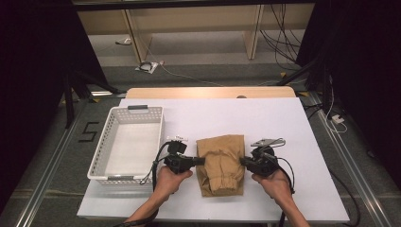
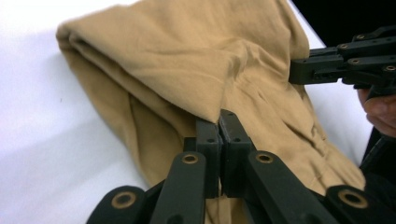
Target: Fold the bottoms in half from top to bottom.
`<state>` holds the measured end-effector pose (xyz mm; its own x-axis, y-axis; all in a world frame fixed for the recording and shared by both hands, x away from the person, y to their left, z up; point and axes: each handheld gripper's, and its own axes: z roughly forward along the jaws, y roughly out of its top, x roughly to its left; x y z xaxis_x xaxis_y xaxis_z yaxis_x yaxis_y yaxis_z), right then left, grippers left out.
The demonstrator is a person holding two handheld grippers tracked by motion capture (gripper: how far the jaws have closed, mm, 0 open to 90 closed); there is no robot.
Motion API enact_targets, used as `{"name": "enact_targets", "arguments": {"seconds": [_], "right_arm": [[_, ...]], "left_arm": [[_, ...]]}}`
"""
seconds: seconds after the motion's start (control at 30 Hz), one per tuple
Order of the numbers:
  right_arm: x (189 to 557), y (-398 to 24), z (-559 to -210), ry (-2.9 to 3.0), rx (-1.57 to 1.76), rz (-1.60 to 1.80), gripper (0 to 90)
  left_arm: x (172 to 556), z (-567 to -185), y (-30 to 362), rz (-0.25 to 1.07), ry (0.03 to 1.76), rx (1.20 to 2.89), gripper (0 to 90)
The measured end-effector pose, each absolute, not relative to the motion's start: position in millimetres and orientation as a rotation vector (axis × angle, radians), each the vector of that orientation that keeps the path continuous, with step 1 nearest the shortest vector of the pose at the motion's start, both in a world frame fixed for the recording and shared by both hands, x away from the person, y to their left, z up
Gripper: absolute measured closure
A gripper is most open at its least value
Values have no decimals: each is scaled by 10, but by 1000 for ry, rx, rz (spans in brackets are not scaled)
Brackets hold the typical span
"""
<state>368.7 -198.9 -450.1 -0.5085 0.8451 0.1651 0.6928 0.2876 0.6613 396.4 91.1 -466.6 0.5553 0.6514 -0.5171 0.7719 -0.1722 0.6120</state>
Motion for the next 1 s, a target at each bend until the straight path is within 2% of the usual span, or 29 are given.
{"name": "enact_targets", "arguments": {"seconds": [0.4,0.7,0.9,1.0], "right_arm": [[3718,-1947,-4669,2372,1408,946,825],[3705,-1917,-4720,2377,1372,892,796],[3688,-1914,-4737,2371,1363,874,745],[3681,-1955,-4722,2354,1384,882,659]], "left_arm": [[3945,-4801,899,-153,1176,1944,826],[3916,-4930,913,-137,1195,1984,828],[3907,-4916,934,-124,1194,1990,822],[3897,-4900,948,-114,1200,1981,792]]}}
